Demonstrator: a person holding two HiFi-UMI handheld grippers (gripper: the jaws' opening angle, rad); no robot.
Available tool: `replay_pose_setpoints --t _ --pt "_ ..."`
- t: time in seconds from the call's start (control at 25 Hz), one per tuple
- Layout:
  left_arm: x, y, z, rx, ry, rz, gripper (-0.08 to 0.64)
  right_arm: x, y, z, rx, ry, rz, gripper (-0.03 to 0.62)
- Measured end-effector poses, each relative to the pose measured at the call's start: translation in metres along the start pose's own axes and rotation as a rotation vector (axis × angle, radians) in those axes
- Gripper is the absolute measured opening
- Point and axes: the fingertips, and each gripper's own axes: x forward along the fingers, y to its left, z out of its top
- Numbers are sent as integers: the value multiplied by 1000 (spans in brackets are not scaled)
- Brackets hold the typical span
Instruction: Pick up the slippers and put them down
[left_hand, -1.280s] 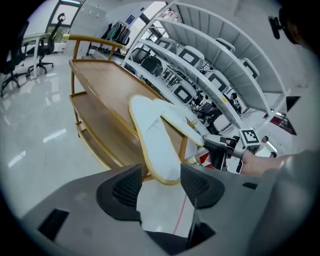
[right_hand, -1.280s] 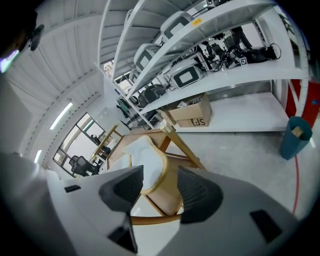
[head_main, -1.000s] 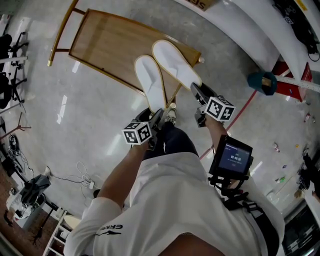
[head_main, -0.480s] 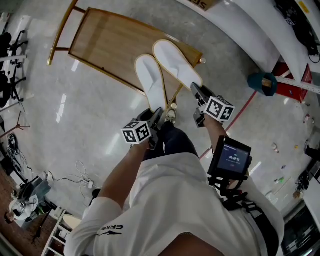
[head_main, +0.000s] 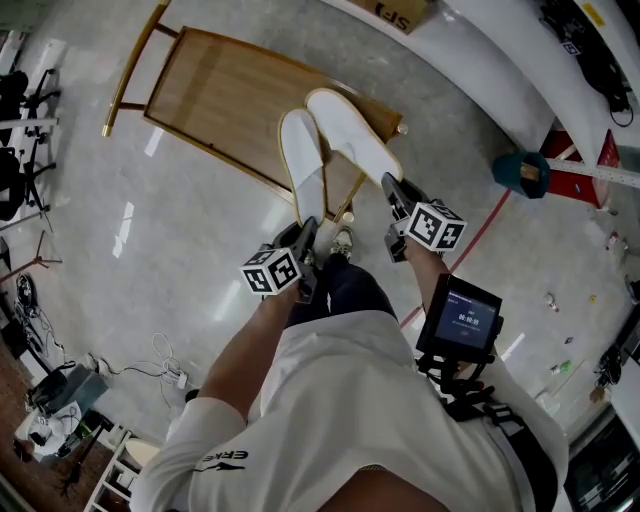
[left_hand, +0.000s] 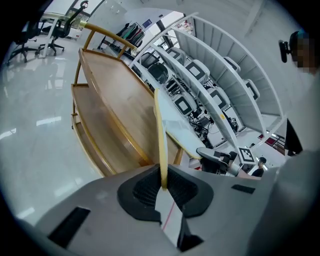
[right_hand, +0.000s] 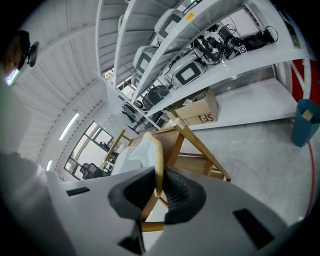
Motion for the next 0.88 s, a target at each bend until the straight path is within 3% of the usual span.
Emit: replay_pose_setpoints --t 0.56,0.88 --pt "-14 -20 31 29 -104 -48 28 -16 28 23 -49 -92 40 34" --pt "-66 -57 57 85 -178 -127 28 -65 88 35 -84 -199 68 32"
